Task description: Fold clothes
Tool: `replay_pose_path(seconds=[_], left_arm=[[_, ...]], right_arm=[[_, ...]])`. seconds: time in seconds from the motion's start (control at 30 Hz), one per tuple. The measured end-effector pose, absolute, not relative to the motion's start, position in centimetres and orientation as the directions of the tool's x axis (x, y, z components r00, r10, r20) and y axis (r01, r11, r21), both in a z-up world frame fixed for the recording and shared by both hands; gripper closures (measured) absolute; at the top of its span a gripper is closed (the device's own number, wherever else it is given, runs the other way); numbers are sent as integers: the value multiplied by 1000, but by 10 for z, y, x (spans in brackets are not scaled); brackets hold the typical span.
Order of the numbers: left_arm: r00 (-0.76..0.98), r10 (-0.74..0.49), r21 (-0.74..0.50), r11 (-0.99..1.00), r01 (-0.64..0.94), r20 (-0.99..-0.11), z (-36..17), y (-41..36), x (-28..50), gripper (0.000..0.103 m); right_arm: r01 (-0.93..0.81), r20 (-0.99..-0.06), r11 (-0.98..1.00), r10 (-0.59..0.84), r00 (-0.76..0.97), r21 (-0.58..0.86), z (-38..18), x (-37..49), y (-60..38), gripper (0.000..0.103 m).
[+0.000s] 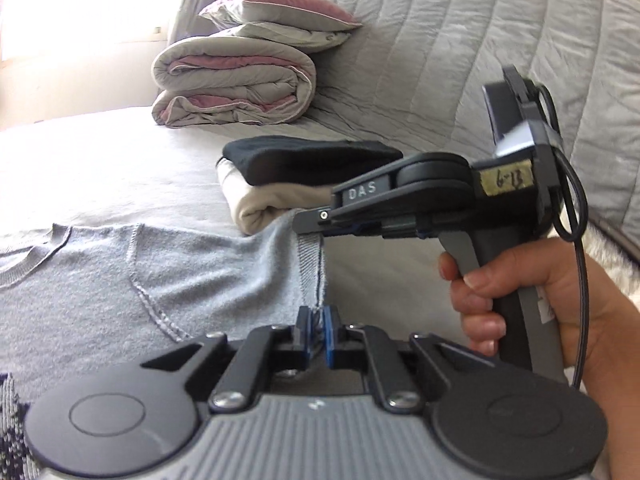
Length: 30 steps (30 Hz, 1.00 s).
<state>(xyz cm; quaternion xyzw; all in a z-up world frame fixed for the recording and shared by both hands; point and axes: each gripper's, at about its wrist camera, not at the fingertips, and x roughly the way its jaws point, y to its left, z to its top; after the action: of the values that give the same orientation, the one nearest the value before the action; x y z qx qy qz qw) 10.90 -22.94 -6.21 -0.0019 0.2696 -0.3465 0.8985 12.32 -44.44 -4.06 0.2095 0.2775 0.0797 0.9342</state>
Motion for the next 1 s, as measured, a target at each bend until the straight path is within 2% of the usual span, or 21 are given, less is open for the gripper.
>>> replay_pose_path(seconds=[0.1, 0.23, 0.43, 1.0], left_arm=[[623, -639, -295, 765, 572, -450, -59, -208, 114, 97], [655, -627, -373, 778, 506, -421, -54, -186, 123, 97], [697, -546, -420, 829, 369, -465, -45, -158, 131, 97], [716, -463, -441, 865, 237, -522, -55, -83, 134, 97]], right_arm=[[-45, -478, 890, 286, 831, 454, -29, 129, -438, 97], [-75, -475, 894, 305, 825, 442, -9, 141, -422, 97], [-142, -489, 906, 340, 803, 398, 10, 167, -381, 97], [-250, -536, 866, 471, 701, 433, -13, 218, -296, 97]])
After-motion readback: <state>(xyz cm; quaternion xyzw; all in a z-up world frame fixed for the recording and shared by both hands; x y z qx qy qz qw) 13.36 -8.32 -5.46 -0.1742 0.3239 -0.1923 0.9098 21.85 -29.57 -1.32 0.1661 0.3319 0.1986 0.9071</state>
